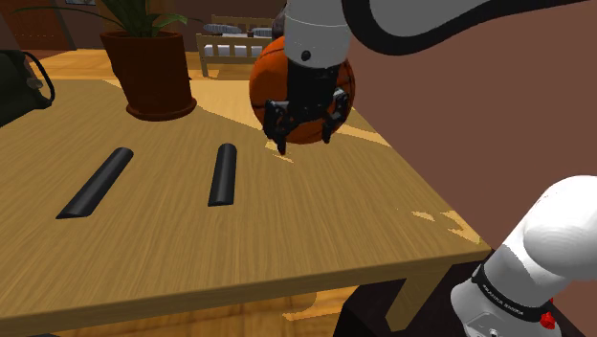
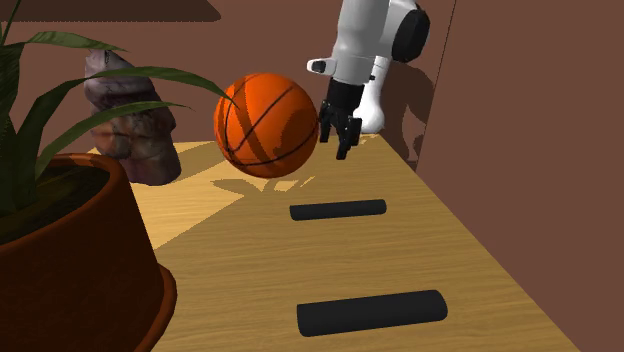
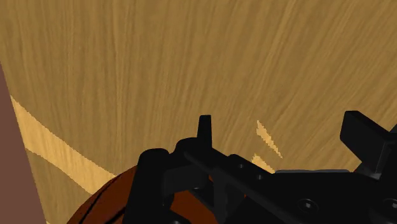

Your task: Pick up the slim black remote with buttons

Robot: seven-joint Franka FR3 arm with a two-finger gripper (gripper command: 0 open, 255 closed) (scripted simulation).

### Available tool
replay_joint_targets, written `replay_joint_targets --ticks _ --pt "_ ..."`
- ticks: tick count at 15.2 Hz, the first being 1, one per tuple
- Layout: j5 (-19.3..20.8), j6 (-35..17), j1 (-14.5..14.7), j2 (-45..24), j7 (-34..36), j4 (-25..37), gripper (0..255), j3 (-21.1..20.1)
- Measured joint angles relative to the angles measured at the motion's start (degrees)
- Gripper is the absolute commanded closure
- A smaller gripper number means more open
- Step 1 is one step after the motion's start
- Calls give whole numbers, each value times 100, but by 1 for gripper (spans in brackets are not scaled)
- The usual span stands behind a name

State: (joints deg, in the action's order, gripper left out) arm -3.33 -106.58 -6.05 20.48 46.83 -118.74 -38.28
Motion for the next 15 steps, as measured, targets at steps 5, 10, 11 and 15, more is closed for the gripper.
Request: replay_joint_targets --ticks 5,10,11,15 --pt "983 41 -318 -1406 1637 1078 0 -914" --pt "2551 641 190 -3264 3359 2630 0 -1272" --pt "2864 836 460 -3665 3659 3042 0 -1224" --pt "3133 809 680 -3983 3979 3187 0 -1125"
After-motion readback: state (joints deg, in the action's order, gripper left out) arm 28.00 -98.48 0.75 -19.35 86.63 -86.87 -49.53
